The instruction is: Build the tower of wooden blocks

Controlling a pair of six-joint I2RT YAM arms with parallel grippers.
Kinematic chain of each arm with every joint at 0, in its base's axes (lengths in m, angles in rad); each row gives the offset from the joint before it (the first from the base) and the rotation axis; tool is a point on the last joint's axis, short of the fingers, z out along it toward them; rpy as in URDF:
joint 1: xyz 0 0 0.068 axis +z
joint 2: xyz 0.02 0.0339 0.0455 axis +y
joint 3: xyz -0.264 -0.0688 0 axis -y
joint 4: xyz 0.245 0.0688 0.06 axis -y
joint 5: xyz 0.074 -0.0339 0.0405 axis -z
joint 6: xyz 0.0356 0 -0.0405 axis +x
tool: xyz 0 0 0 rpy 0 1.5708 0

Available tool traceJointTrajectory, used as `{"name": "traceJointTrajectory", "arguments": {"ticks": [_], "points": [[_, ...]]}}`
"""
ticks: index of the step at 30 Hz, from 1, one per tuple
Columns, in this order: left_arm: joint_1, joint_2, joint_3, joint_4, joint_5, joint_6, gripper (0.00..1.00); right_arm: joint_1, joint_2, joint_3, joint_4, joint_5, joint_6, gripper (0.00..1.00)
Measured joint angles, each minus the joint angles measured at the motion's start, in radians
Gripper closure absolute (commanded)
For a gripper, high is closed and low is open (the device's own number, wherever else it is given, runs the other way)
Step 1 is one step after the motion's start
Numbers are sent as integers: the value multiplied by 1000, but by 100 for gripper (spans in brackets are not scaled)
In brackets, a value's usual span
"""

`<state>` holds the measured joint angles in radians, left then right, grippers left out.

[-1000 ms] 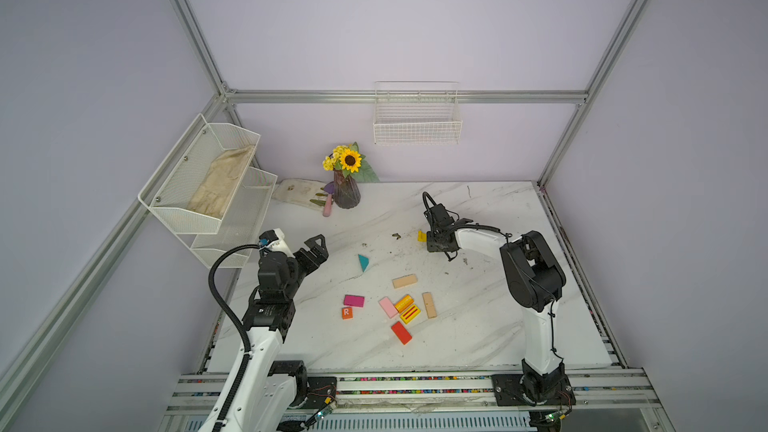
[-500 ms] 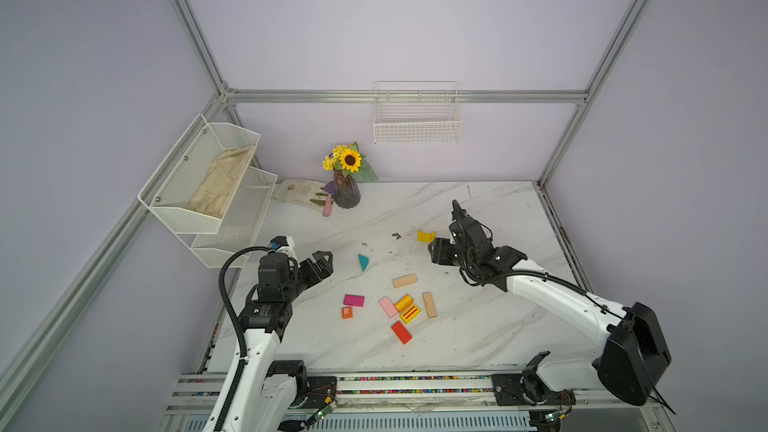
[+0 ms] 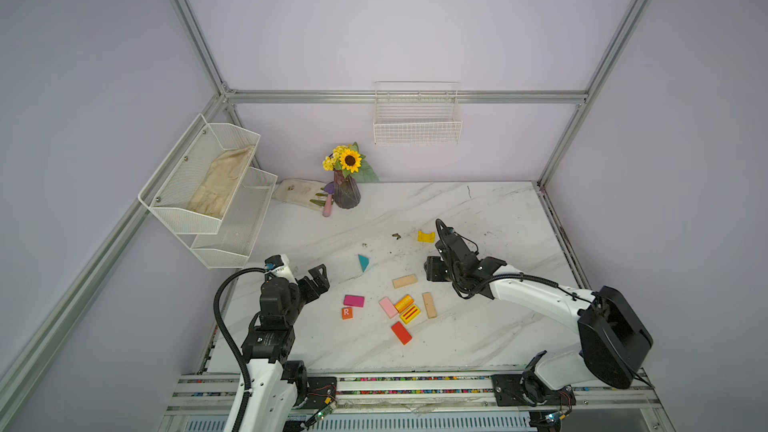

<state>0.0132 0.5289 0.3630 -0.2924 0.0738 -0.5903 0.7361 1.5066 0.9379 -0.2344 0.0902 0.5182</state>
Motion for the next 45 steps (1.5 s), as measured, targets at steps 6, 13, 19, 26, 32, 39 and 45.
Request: {"name": "traceJointTrajectory", "arguments": {"ticks": [6, 13, 19, 26, 32, 39, 45], "points": [[-1, 57, 0, 16, -1, 0, 0, 56, 50, 56, -128, -15, -7, 47], [-1, 147, 0, 18, 0, 0, 0, 173, 92, 62, -198, 23, -15, 46], [-1, 151, 0, 18, -2, 0, 0, 210, 132, 40, -225, 53, -15, 46], [-1, 147, 0, -2, -19, 0, 0, 236, 148, 24, -229, 69, -25, 54], [-1, 138, 0, -26, -34, -1, 0, 261, 146, -14, -223, 88, -16, 58], [-1, 136, 0, -32, -37, -1, 0, 263, 137, -29, -226, 108, -5, 62], [-1, 130, 0, -38, -42, -1, 0, 264, 138, -27, -225, 118, 5, 78]]}}
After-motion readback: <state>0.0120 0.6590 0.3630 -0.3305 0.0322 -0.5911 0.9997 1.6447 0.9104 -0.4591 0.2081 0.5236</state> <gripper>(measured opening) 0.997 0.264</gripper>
